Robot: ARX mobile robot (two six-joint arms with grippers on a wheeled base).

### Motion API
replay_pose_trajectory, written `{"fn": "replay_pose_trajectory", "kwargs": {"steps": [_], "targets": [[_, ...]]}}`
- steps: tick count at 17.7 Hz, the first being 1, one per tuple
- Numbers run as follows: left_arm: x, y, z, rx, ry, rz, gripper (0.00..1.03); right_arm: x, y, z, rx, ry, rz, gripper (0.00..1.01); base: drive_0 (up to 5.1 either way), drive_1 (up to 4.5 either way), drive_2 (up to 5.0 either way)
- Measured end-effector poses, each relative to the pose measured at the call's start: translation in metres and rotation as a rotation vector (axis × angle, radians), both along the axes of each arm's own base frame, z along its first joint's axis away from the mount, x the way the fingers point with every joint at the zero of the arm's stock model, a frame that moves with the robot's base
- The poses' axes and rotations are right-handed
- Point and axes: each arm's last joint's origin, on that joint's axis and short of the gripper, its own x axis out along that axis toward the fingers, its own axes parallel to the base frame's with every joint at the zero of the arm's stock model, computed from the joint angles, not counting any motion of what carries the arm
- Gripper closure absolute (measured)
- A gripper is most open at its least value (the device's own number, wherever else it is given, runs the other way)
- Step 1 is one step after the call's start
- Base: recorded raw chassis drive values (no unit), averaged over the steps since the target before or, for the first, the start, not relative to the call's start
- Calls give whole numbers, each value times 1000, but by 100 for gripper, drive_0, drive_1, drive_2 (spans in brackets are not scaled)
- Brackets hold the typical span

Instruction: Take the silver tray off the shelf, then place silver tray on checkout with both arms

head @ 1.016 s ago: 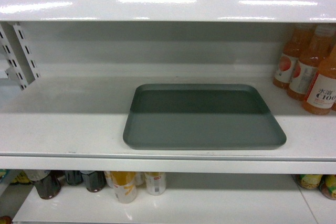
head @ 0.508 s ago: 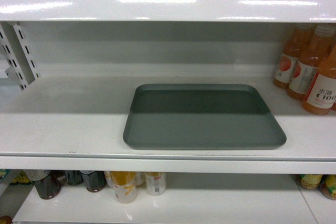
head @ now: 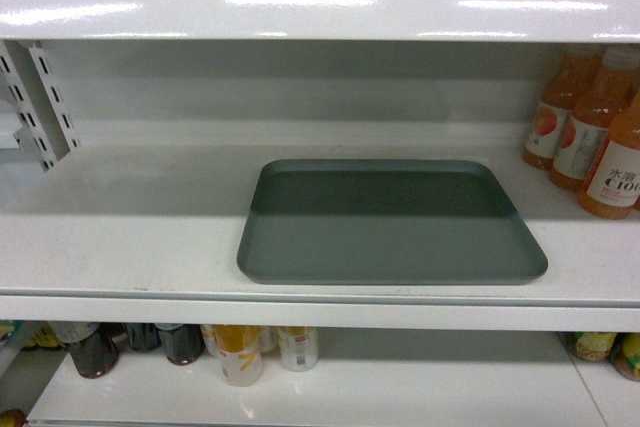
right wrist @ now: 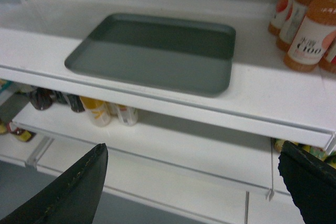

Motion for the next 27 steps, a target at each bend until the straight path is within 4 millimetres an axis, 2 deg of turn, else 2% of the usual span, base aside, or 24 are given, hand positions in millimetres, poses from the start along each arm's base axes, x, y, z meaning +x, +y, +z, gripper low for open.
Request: {"fn": "replay_pose_trajectory", "kwargs": {"steps": [4,5,6,7,8,9,13,16,20,27], "targets": [[24,-3,-8,-43,80,-78,5,12,1,-8,-7,68,6,3,0,0,0],[79,-13,-31,-141,239,-184,5,48,6,-18,-38,135,-7,3,0,0,0],[134,-39,-64,-162,371,-246,5,106,14,-34,-50,209,-27,3,0,0,0],[164,-56,-69,-149,388,-267,5,136,23,-39,-32,230,-29,3,0,0,0],[186,-65,-73,-142,386,-274,5,159,29,-39,-14,227,-37,3,0,0,0],[197,-68,-76,-144,397,-274,5,174,35,-39,0,226,-39,3,0,0,0],[235,-83,-90,-133,416,-267,5,221,47,-51,34,236,-82,3,0,0,0],[261,-92,-99,-132,412,-247,5,255,59,-72,23,262,-133,3,0,0,0],[272,-94,-108,-124,438,-238,5,279,61,-88,-5,286,-177,3,0,0,0],[279,-97,-111,-131,480,-239,5,311,42,-107,-66,330,-228,3,0,0,0]]}}
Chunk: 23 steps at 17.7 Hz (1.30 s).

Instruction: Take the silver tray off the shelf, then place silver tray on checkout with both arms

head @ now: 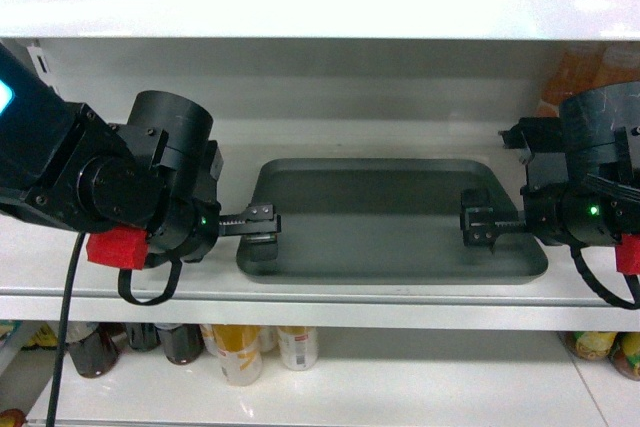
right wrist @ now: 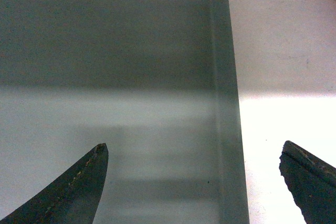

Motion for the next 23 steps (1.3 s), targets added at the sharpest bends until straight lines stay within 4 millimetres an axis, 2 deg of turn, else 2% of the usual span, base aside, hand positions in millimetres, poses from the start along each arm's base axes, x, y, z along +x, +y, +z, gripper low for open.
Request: {"fn": "replay_pose_trajectory", "kwargs": {"steps": [1,2,3,8,10,11,16,21,23], "targets": [[2,-2,1,3,-10,-9,5,1,-1,-3,-7,22,9,3,0,0,0],[3,-4,1,13,5,-17,5,1,-3,-7,-1,53,17,8,0,0,0],[4,-6,-1,18,29,-20,12,2,-4,-10,4,74,21,18,0,0,0],[8,-15,1,-7,67,-47,64,7,-10,-12,-8,109,23,69,0,0,0],[6,-16,-1,-29,70,-39,89,8,-14,-13,-20,119,10,94,0,0,0],[6,-15,-2,-56,69,-31,98,8,-16,-13,-11,122,5,98,0,0,0],[0,-9,-5,-110,58,-3,100,5,-16,-13,5,113,-12,98,0,0,0],[-27,3,6,-113,53,14,100,-23,-10,-2,68,119,-9,98,0,0,0],[-35,6,18,-105,34,20,100,-33,-8,7,92,107,-9,98,0,0,0]]}}
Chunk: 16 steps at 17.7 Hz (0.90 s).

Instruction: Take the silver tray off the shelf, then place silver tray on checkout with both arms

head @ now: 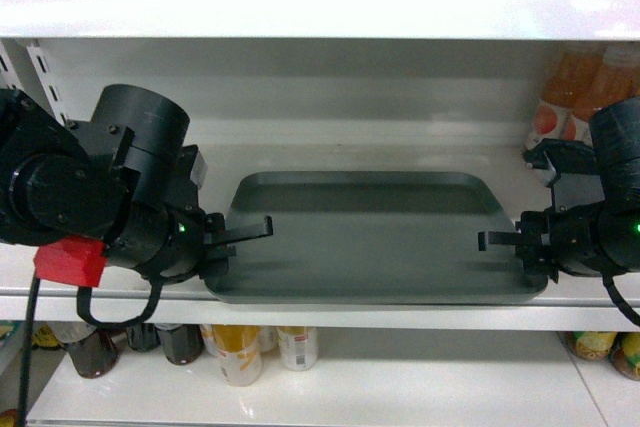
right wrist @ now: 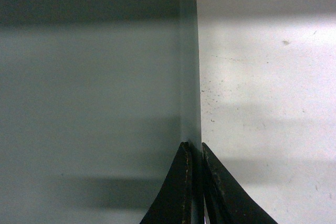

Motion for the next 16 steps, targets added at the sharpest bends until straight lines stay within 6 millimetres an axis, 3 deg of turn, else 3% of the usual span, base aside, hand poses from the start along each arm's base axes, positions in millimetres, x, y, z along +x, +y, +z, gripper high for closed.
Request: {"fn": "replay_pose_trajectory", "kwargs": {"steps": [2,6,9,16], "targets": [[-10,1,31,3,-83,-2,100,-13,-1,22,35,-51,-9,98,0,0,0],[-34,0,64,13,-173,-13,100,-37,-3,52,69,-125,-12,98,0,0,0],[-53,3,70,21,-191,-13,100,-56,-2,58,71,-133,-2,98,0,0,0],[-54,3,70,37,-196,-17,100,-59,0,58,70,-136,2,98,0,0,0]]}}
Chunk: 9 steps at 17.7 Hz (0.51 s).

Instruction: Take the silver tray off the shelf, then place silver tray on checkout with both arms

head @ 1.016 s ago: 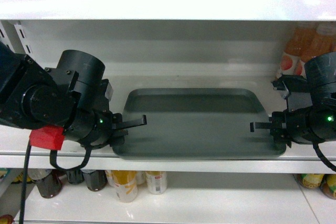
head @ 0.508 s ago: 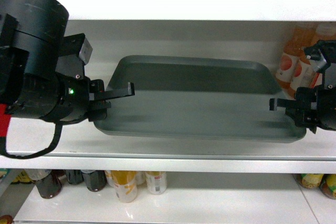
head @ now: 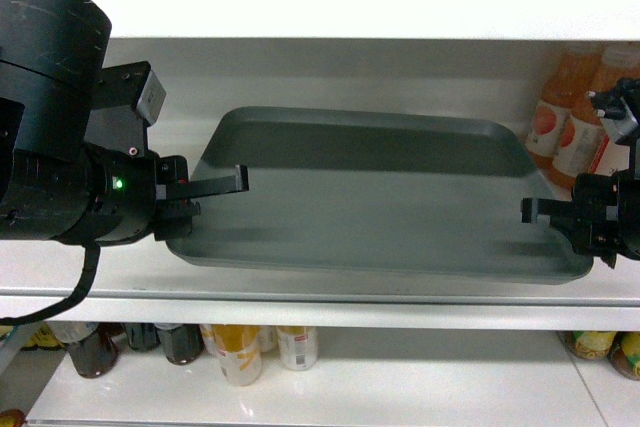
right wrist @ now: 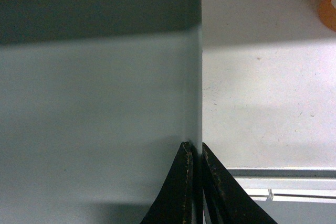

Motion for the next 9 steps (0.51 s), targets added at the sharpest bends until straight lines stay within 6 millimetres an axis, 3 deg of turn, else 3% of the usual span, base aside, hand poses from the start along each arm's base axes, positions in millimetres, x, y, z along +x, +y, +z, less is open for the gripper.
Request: {"fn": "replay_pose_trajectory", "kwargs": {"steps": [9], "targets": [[0,0,0,0,-4,1,100,0,0,0,1,-1,1,98,0,0,0]]}}
